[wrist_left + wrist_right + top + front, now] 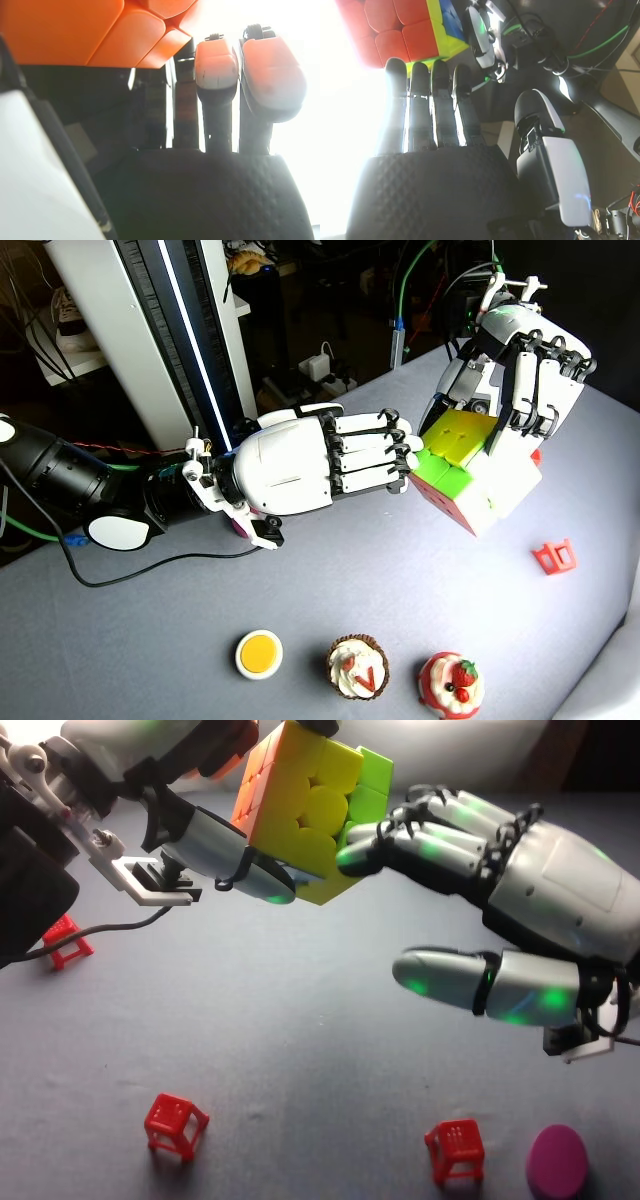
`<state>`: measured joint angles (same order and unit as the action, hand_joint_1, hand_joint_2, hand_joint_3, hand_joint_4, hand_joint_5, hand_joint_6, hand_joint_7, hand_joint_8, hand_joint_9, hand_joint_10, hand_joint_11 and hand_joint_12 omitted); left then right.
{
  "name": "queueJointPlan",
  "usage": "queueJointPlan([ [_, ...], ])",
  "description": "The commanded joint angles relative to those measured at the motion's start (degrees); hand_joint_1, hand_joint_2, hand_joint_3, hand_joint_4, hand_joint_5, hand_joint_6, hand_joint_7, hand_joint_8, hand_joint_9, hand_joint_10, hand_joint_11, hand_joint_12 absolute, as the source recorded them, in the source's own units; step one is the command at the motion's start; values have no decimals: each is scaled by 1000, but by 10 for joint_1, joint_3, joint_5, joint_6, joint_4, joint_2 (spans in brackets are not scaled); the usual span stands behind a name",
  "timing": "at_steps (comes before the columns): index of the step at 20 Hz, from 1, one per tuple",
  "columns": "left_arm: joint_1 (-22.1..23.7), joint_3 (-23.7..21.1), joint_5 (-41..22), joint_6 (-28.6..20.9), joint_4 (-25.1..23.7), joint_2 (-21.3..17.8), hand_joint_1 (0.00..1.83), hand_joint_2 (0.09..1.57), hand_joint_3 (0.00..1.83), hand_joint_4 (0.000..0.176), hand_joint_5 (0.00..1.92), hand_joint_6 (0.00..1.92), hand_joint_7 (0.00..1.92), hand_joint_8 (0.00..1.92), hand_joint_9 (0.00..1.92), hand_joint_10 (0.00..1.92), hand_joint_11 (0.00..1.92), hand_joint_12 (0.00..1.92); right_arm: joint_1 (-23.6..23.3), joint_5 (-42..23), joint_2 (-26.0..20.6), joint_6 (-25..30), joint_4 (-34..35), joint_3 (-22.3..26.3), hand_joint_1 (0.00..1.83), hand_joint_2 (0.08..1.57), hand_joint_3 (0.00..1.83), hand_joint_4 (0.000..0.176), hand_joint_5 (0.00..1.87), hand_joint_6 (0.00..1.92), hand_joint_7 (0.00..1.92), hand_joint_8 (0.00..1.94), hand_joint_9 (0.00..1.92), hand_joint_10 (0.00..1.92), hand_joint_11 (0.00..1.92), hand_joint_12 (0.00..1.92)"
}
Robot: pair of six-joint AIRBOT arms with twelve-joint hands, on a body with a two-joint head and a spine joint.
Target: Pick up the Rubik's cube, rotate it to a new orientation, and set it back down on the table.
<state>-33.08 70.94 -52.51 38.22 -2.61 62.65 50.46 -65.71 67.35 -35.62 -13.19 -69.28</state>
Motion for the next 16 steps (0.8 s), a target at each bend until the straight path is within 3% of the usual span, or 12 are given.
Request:
queueJointPlan([
  [1,8,1,-100,-9,16,3,1212,513,1616,0,990,1808,1068,1921,1336,1921,1458,1921,-4,-62,2,5,9,2,100,1299,0,0,71,700,182,326,0,904,0,1561],
  [3,6,1,-101,-9,17,2,1210,520,1608,0,982,1814,1063,1921,1351,1921,1466,1921,-4,-64,2,5,10,2,97,1305,1,0,96,699,192,338,0,906,0,1459],
  [4,5,2,-100,-9,18,3,1205,525,1613,28,980,1842,1059,1921,1321,1921,1420,1921,-4,-67,2,5,10,2,41,1328,6,0,126,693,204,376,0,967,0,1488],
  [5,4,3,-100,-9,20,4,1362,543,1543,36,1066,1905,991,1921,1322,1921,1420,1921,-4,-70,1,5,10,3,7,1338,5,0,113,715,190,423,0,1008,0,1524],
  [6,3,4,-98,-9,21,5,1225,547,1589,62,977,1900,1033,1921,1299,1921,1401,1921,-4,-73,-1,5,13,6,1,1333,1,0,32,743,149,450,0,1021,0,1571],
  [8,1,6,-92,-10,23,9,1196,543,1591,71,965,1866,1034,1921,1273,1921,1383,1921,-4,-79,-20,5,24,15,0,1355,9,0,0,733,58,461,0,966,0,1628],
  [9,-2,9,-89,-13,25,12,1218,517,1583,0,989,1759,1046,1921,1298,1921,1413,1921,-4,-82,-31,5,29,20,0,1368,12,0,0,655,43,455,0,940,0,1636],
  [10,-5,13,-84,-16,29,16,1222,516,1587,0,980,1768,1055,1921,1314,1921,1437,1921,-4,-86,-42,5,36,27,46,1361,6,0,0,470,21,411,0,894,0,1613],
  [12,-11,19,-74,-23,33,22,1399,532,1496,0,1041,1915,982,1865,1320,1921,1430,1921,-5,-88,-60,5,43,35,50,1364,4,0,50,528,35,276,0,697,0,1392],
  [13,-14,23,-66,-27,37,26,1234,557,1546,0,932,1920,1033,1872,1285,1921,1366,1921,-6,-88,-70,5,47,39,14,1402,8,0,68,635,109,338,0,757,0,1495],
  [14,-18,29,-57,-30,42,32,1203,545,1598,18,942,1921,1061,1894,1302,1921,1368,1921,-9,-88,-80,5,51,43,2,1420,8,0,79,685,148,382,0,938,0,1586],
  [16,-24,45,-38,-45,47,46,1233,445,1713,0,1062,1757,1142,1920,1304,1921,1352,1921,-13,-88,-95,5,56,48,7,1346,0,0,126,487,201,187,0,812,0,1339],
])
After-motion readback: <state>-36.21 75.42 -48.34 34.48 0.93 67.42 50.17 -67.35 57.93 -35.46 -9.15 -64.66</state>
